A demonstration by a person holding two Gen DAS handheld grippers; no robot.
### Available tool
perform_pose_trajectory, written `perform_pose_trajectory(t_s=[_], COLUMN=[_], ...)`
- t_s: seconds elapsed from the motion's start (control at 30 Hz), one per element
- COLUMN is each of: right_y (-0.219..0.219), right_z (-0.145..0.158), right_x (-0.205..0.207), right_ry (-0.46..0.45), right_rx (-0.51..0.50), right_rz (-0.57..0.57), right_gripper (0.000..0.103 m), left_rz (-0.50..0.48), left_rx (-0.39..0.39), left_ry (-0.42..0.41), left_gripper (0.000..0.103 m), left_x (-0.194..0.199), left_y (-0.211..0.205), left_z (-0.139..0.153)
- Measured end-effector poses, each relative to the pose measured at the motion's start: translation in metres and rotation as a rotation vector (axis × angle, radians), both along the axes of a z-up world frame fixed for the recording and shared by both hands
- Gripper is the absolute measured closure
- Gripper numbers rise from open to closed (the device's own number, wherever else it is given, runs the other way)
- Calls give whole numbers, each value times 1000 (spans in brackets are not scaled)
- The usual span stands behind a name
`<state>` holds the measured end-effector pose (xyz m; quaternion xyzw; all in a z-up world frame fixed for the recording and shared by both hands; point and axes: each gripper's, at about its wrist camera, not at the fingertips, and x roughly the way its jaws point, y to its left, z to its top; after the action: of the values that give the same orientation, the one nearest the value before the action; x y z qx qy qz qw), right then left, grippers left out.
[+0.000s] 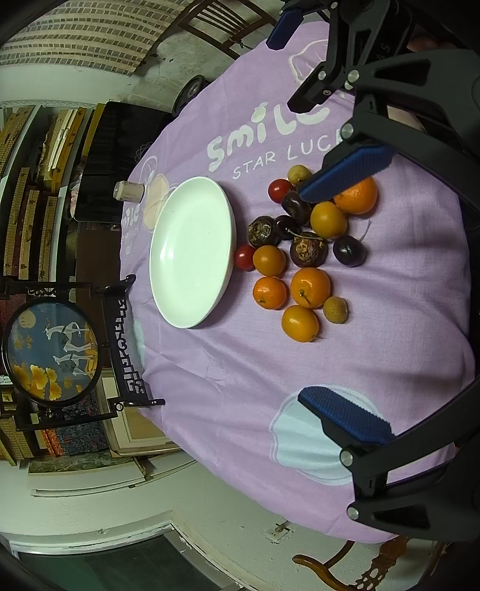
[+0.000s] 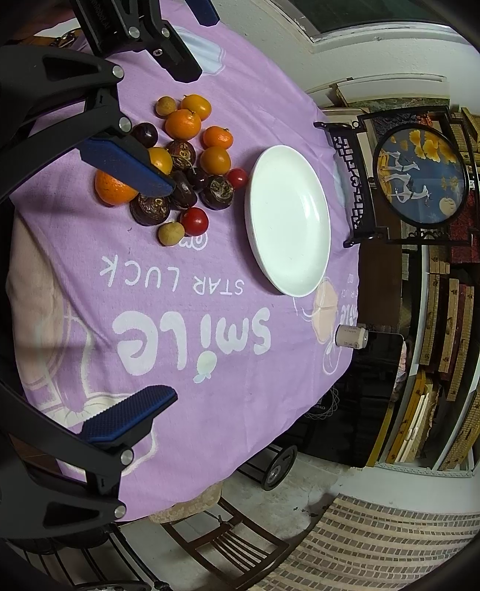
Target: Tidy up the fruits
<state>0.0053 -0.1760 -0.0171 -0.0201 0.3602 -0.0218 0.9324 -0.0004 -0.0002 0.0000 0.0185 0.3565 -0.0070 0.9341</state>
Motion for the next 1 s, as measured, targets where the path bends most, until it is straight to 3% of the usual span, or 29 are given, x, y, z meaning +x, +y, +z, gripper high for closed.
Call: perform_pose_trajectory(t_s=[1.0], right_y=[2], right_z=[0], right_x=[-2], right_ry=[3], right_rx=[0], right_rz=[0], right_gripper=[1], left_rz=[0], left_rx=[-3], left_ry=[8], left_gripper=[2], left_x=[-1], left_y=[3], left_z=[-4])
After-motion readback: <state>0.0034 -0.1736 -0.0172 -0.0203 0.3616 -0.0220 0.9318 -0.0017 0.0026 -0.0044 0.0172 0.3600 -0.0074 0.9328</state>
